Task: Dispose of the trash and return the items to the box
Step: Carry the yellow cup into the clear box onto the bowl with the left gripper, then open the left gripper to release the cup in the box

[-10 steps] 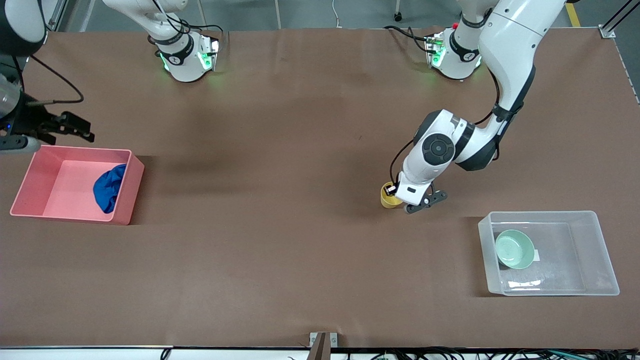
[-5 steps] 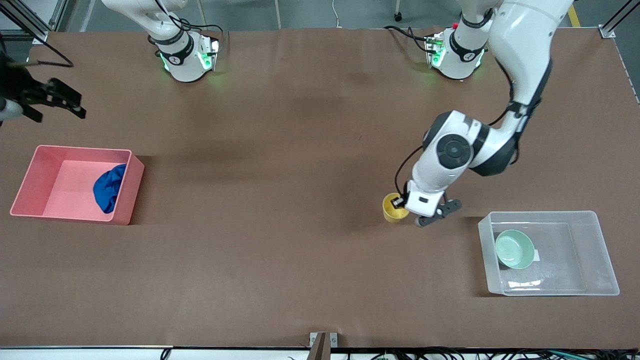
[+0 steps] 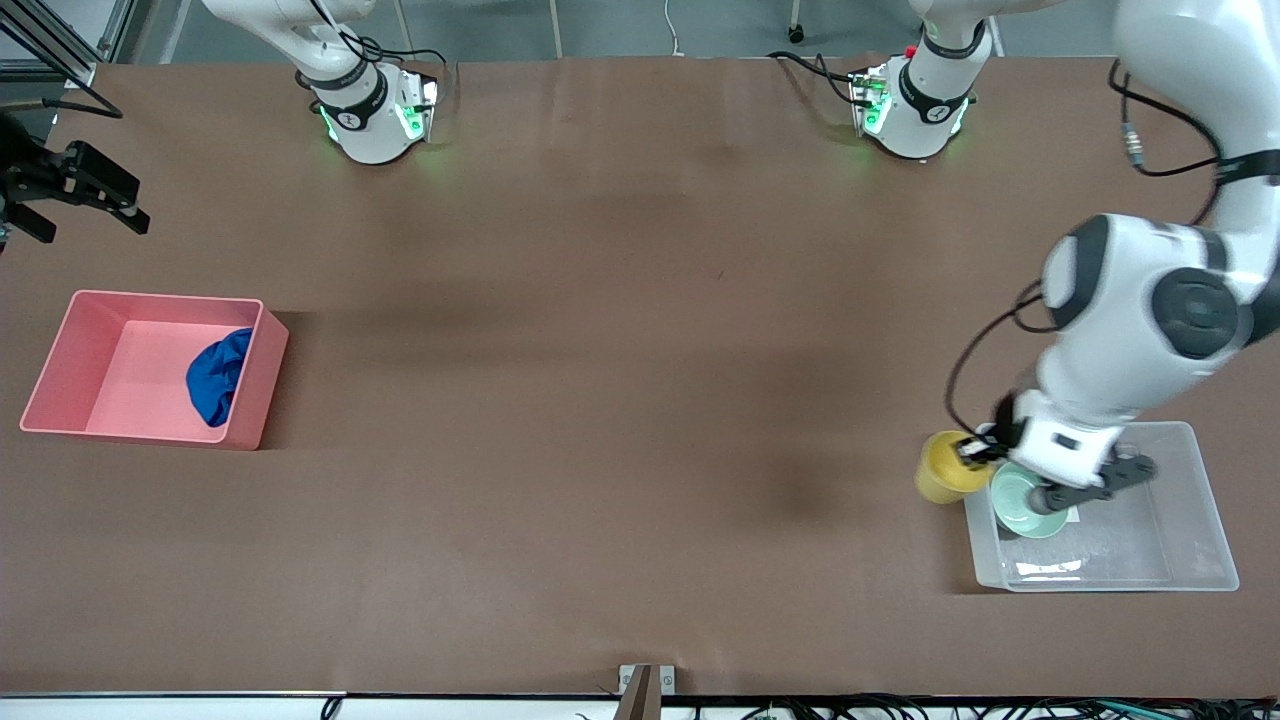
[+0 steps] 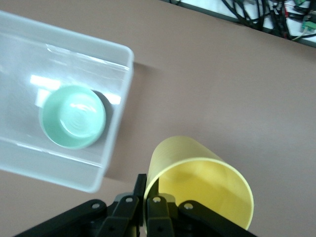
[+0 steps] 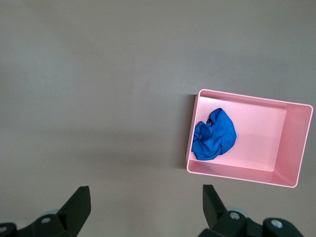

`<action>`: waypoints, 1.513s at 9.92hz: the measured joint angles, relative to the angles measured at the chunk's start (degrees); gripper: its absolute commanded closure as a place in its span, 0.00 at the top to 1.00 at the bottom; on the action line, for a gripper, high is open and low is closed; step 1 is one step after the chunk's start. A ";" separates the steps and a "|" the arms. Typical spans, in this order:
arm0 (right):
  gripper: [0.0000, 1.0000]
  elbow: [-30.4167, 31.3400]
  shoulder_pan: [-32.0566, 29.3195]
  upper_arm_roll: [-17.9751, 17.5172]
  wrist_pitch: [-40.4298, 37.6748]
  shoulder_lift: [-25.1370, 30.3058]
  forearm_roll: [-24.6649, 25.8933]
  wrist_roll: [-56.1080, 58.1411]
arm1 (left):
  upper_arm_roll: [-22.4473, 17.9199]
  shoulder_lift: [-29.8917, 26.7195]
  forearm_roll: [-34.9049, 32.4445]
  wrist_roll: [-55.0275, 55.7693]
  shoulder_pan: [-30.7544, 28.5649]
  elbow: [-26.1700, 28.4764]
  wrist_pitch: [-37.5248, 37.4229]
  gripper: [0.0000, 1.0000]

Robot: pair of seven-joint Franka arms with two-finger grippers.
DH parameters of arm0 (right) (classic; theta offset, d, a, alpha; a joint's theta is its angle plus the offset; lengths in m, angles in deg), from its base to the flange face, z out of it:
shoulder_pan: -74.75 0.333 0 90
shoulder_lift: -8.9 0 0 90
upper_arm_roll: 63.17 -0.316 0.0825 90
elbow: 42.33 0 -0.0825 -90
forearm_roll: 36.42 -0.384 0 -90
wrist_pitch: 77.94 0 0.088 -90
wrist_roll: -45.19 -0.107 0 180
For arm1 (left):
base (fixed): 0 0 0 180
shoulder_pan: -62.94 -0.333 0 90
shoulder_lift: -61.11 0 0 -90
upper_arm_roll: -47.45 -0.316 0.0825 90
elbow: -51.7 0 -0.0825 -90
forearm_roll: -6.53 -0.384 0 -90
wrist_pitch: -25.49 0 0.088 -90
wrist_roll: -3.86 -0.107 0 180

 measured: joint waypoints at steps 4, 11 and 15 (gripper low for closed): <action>1.00 -0.04 0.08 0.05 -2.57 -1.06 0.00 0.00 | -0.44 6.77 -1.73 -15.96 -8.73 -0.31 0.77 0.00; 1.00 -0.01 0.09 0.14 -2.00 -2.78 0.00 0.00 | -2.16 15.04 -5.75 -17.10 -11.80 -1.12 8.25 0.02; 1.00 -0.01 0.09 0.17 -1.97 -3.16 0.00 0.00 | -1.77 16.32 -2.72 -17.10 -11.50 -1.12 8.92 0.22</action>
